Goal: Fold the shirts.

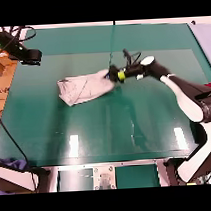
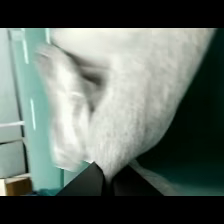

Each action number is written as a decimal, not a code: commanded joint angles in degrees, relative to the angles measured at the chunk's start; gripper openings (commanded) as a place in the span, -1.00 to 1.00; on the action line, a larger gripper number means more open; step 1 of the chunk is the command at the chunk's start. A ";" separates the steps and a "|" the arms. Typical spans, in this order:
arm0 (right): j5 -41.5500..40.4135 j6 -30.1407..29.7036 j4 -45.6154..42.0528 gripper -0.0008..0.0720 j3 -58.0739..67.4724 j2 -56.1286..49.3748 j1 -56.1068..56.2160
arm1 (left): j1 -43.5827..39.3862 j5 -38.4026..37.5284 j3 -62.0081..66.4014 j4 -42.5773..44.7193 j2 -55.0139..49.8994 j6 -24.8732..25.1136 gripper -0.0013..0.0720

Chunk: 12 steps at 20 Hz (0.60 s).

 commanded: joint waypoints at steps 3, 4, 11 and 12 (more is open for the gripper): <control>2.95 5.01 0.22 -0.95 16.57 12.44 -8.37 | 0.02 -1.27 0.00 -0.09 0.02 -0.02 -0.90; 3.04 7.72 -2.54 -0.95 19.41 14.71 -11.26 | 0.02 -1.27 0.00 -0.09 0.02 -0.02 -0.90; 6.14 21.92 -15.63 -0.96 23.52 20.09 -38.80 | 0.02 -1.68 0.00 -4.13 0.02 -0.70 -0.90; 6.45 23.89 -18.16 -0.96 23.50 20.09 -42.21 | 0.02 -1.70 0.00 -4.79 0.02 -1.05 -0.90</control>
